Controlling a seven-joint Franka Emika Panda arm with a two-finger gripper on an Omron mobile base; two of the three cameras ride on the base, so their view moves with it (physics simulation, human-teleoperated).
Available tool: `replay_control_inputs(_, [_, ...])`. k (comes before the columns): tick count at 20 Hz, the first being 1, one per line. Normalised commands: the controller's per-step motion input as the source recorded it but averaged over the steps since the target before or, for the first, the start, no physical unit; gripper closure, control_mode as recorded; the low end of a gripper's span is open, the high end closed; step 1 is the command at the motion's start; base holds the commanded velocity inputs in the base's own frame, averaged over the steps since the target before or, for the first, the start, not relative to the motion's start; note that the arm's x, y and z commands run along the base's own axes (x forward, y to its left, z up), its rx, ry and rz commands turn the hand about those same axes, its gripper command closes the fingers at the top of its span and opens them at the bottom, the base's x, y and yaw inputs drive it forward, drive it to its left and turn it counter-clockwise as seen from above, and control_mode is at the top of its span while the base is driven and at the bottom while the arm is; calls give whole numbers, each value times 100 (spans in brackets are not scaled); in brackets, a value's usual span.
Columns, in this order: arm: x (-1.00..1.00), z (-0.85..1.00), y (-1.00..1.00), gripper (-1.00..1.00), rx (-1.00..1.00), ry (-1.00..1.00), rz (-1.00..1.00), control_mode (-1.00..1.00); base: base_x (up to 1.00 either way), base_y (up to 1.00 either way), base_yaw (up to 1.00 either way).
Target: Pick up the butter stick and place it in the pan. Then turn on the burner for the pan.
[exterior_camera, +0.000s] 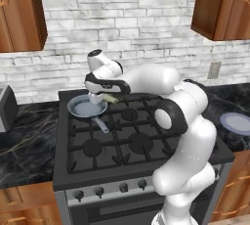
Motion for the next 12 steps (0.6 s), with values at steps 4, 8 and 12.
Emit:
replay_control_inputs(4, [31, -23, 31, 100, -4, 7, 0, -100, 0, 0, 0])
replay_control_inputs(8, [41, -16, 14, 100, 0, 5, 0, -100, 0, 0, 0])
replay_control_inputs(12, [39, -33, 16, 100, 0, 1, 0, -100, 0, 0, 0])
